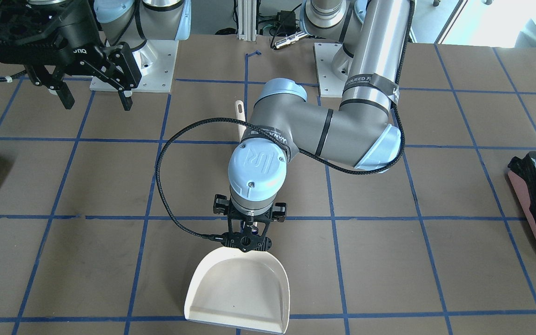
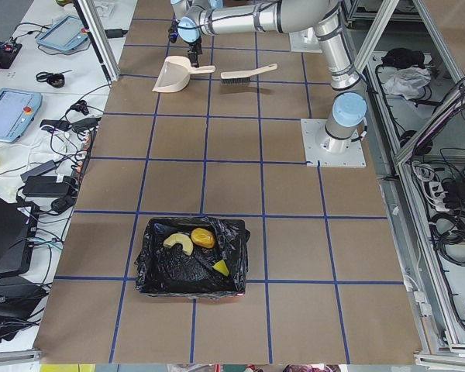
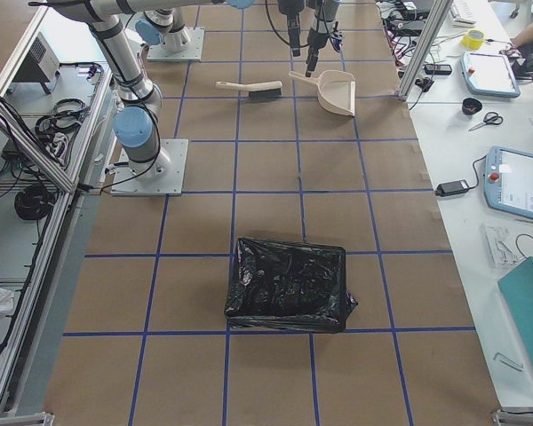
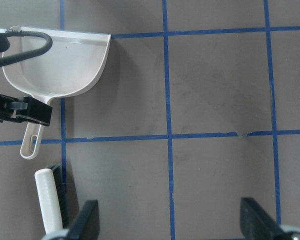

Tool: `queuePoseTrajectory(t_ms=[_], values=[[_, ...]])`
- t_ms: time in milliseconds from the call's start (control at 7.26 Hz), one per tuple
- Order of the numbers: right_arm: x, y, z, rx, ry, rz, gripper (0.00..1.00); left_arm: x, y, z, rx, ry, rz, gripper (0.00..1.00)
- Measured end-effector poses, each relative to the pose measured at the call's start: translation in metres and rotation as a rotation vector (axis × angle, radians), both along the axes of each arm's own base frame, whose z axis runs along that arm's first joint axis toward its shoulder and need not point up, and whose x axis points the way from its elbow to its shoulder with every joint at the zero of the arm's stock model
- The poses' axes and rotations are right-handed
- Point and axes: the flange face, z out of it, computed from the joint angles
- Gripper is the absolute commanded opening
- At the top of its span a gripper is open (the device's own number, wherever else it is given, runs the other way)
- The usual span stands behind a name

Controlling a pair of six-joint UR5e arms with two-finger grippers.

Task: Sweep and dump trash in nearest bin
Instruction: 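Open the left gripper and lift it off the dustpan handle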

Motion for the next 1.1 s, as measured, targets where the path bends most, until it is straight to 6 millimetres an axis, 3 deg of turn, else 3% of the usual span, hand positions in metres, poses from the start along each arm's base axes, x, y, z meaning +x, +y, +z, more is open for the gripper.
queuePoseTrajectory(t_ms=[275, 688, 1101], values=[[0.0, 0.0, 0.0, 0.001, 0.0, 0.0, 1.0, 0.018, 0.008, 0.019, -0.025, -0.057, -0.071, 1.0], [0.0, 0.0, 0.0, 0.001, 0.0, -0.001, 1.0, 0.084, 0.018, 0.044, -0.033, -0.09, -0.023, 1.0], [0.0, 0.0, 0.001, 0.0, 0.0, 0.001, 1.0, 0.131, 0.042, 0.091, -0.053, -0.134, 0.025, 1.0]])
